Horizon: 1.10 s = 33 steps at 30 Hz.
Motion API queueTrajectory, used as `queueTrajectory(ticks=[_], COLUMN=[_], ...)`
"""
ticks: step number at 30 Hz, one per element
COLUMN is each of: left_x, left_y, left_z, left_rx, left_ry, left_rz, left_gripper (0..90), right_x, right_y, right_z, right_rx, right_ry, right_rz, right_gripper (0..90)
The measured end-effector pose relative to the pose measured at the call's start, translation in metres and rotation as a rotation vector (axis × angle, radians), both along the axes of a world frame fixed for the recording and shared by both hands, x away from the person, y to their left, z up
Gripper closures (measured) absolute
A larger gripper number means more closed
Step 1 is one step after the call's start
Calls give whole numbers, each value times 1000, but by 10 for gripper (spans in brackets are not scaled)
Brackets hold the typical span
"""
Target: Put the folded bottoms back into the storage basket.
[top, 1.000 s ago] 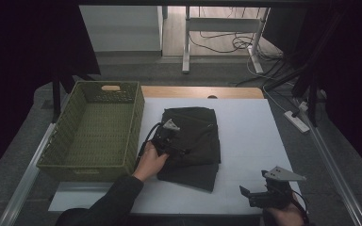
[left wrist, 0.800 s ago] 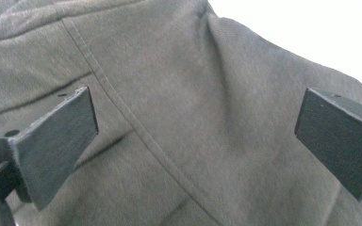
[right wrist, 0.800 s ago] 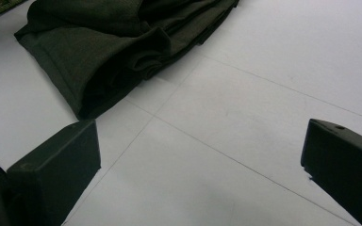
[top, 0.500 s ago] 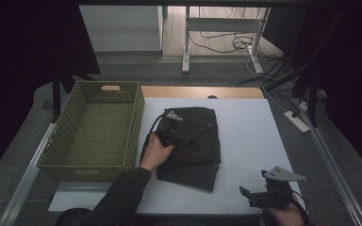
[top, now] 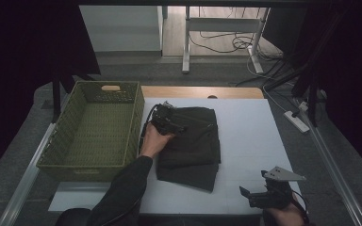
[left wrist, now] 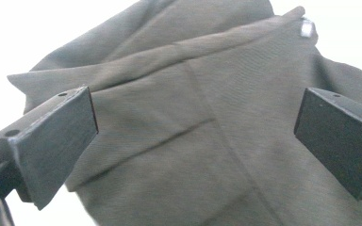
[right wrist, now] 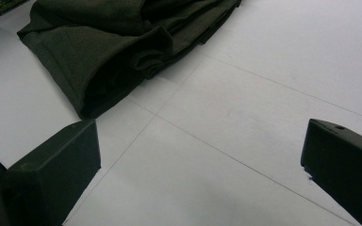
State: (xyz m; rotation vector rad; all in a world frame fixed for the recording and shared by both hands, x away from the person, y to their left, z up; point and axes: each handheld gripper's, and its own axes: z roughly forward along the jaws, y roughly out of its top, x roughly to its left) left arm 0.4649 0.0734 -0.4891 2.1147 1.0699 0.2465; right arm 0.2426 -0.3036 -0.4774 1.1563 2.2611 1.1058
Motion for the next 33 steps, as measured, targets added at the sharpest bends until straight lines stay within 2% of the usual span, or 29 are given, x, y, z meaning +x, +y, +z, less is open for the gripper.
queueTrajectory(ticks=[4, 7, 10, 16, 18, 20, 23, 24, 25, 28, 31, 33], left_x=[9, 13, 21, 28, 29, 31, 35, 37, 37, 36, 35, 33], left_y=[5, 4, 4, 8, 11, 13, 17, 18, 19, 17, 16, 15], left_z=[-4, -8, -16, -23, -25, -29, -37, -40, -43, -42, -41, -39], left_rx=[-14, 7, 33, 54, 47, 57, 37, 14, -6, 3, 1, -20], left_ry=[21, 35, 52, 70, 83, 102, 156, 181, 191, 186, 183, 191], left_rz=[34, 38, 68, 113, 129, 138, 146, 145, 144, 137, 127, 102], left_gripper=[4, 5, 6, 6, 6, 7, 0, 0, 0, 1, 80, 177], right_x=[0, 0, 0, 0, 0, 0, 0, 0, 0, 0, 0, 0], right_y=[0, 0, 0, -1, 0, 0, 0, 0, 0, 0, 1, 2], right_z=[0, 0, 0, 0, 0, 0, 0, 0, 0, 0, 0, 0], right_rx=[-1, 1, 0, 5, 5, 2, 2, 2, 0, -2, -4, -10], right_ry=[-1, 0, 0, 3, 3, 2, 2, 2, 2, 3, 6, 4], right_rz=[3, 6, 9, 12, 13, 15, 17, 17, 17, 19, 19, 24], right_gripper=[0, 0, 0, 0, 0, 0, 0, 0, 0, 0, 0, 0])
